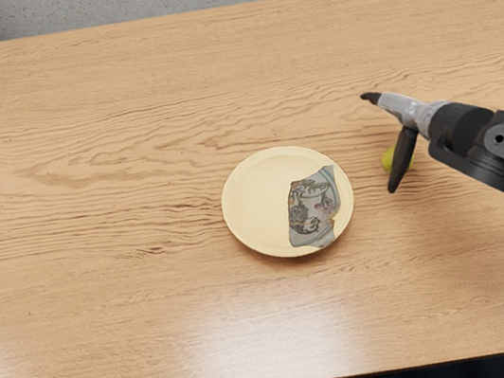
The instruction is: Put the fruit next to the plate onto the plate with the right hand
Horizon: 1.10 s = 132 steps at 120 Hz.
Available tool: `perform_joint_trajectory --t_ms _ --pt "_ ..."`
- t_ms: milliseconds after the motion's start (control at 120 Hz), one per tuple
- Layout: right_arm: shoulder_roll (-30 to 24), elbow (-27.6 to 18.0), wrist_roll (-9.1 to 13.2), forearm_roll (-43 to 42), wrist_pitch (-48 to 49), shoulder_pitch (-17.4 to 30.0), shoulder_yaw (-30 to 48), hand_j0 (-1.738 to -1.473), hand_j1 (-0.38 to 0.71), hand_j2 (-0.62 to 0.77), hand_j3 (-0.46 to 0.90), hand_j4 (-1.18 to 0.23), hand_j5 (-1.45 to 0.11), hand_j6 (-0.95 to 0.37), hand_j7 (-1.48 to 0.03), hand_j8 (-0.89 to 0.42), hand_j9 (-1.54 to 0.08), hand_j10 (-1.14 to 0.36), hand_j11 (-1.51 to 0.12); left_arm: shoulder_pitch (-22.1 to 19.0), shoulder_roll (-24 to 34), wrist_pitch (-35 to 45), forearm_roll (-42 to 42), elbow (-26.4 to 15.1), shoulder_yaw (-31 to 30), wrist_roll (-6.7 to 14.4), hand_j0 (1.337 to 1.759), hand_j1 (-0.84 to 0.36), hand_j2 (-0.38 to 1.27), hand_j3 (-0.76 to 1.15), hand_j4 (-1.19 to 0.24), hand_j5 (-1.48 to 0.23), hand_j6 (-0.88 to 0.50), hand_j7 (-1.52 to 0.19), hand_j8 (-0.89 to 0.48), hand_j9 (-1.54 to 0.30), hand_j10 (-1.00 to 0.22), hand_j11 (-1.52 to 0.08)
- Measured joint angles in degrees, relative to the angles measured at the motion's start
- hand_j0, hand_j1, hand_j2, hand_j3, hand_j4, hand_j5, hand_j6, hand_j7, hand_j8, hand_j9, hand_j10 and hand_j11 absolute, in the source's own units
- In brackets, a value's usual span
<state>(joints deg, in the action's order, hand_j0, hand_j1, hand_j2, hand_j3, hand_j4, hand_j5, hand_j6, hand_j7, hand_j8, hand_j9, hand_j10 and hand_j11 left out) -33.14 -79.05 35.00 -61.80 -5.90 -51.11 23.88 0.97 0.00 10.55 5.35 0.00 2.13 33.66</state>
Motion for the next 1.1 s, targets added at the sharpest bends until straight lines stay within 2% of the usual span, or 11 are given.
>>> perform_joint_trajectory --t_ms 300,1100 --pt "-0.9 0.1 0.0 0.0 0.1 0.0 0.0 -1.658 -0.24 -0.02 0.00 -0.10 -0.12 -0.10 -0.12 -0.10 -0.12 -0.10 -0.12 0.0 0.0 0.0 0.0 0.0 0.0 0.0 1.658 0.35 0.00 0.00 0.00 0.00 0.00 0.00 0.00 0.00 0.00 0.00" --pt "-0.8 1.7 0.0 0.4 0.6 0.3 -1.0 -1.658 0.13 -0.08 0.00 -0.41 -0.53 -0.41 -0.53 -0.41 -0.53 -0.41 -0.53 0.0 0.0 0.0 0.0 0.0 0.0 0.0 1.658 0.35 0.00 0.00 0.00 0.00 0.00 0.00 0.00 0.00 0.00 0.00"
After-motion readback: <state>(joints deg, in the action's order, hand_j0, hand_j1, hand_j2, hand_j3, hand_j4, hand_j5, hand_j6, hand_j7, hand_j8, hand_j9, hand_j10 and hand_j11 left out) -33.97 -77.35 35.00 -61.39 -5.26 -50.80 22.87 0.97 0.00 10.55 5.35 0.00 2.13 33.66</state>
